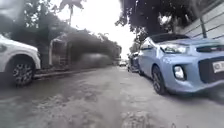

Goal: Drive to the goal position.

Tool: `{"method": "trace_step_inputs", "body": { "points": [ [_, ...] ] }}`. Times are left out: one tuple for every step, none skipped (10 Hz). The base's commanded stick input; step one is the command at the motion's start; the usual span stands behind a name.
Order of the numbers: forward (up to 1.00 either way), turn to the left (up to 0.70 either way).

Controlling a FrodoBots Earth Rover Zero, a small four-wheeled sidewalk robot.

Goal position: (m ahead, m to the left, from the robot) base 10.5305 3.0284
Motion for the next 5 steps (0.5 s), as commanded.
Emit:
{"method": "trace_step_inputs", "body": {
  "points": [
    [-0.7,0.0],
    [-0.7,0.0],
    [-0.7,0.0],
    [-0.7,0.0],
    [-0.7,0.0]
  ]
}}
